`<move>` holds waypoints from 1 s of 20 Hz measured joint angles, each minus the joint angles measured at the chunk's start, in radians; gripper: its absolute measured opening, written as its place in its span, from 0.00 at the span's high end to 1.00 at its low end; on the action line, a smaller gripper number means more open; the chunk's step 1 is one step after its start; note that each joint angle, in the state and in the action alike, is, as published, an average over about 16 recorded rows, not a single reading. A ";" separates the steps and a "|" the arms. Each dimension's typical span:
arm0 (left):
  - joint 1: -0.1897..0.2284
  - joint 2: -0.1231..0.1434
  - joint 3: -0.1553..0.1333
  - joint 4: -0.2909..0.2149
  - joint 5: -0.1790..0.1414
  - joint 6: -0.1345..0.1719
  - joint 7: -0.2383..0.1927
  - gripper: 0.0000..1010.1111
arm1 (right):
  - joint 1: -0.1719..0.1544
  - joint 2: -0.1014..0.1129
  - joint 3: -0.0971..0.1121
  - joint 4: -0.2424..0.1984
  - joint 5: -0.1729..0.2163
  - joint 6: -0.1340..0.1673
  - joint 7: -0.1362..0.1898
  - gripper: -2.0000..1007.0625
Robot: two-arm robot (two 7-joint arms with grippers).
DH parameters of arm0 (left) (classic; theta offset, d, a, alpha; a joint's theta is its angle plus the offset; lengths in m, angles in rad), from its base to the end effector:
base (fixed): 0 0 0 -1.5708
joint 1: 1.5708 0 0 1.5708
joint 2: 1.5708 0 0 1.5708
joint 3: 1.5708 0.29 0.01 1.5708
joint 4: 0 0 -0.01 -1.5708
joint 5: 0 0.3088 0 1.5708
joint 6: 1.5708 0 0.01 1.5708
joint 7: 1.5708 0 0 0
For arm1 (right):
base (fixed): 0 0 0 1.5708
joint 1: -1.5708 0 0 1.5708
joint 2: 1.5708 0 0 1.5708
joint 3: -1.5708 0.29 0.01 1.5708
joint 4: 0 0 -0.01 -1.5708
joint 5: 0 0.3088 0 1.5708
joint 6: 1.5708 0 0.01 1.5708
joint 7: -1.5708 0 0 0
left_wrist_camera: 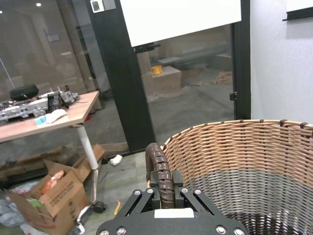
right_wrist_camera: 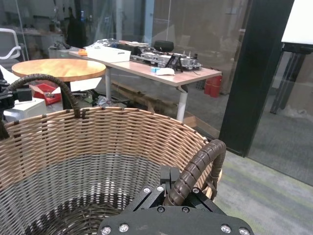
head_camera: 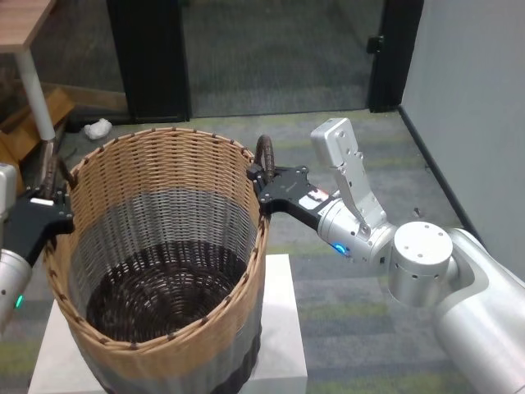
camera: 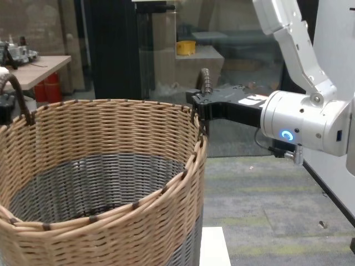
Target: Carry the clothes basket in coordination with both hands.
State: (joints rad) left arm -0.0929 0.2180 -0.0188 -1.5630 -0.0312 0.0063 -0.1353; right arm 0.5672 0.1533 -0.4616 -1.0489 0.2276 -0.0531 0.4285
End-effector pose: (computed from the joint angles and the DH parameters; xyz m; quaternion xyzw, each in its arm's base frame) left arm 0.3545 0.0715 -0.2623 0.0432 -0.0913 0.6651 0.7399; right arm 0.4657 0.0540 -0.2617 -0.0489 -0.0467 -0.3998 0.9141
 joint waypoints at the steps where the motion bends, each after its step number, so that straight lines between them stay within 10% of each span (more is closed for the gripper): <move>1: -0.002 -0.001 -0.001 0.009 -0.001 -0.008 -0.003 0.83 | 0.002 -0.002 0.000 0.007 -0.003 -0.003 0.000 0.99; 20: -0.010 0.019 -0.013 0.124 -0.059 -0.062 -0.061 0.83 | 0.032 -0.038 0.009 0.128 -0.025 -0.040 0.020 0.99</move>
State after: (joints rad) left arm -0.1034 0.2366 -0.0315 -1.4389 -0.0897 -0.0559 -0.1963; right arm 0.5992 0.1155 -0.4527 -0.9207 0.2024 -0.0933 0.4485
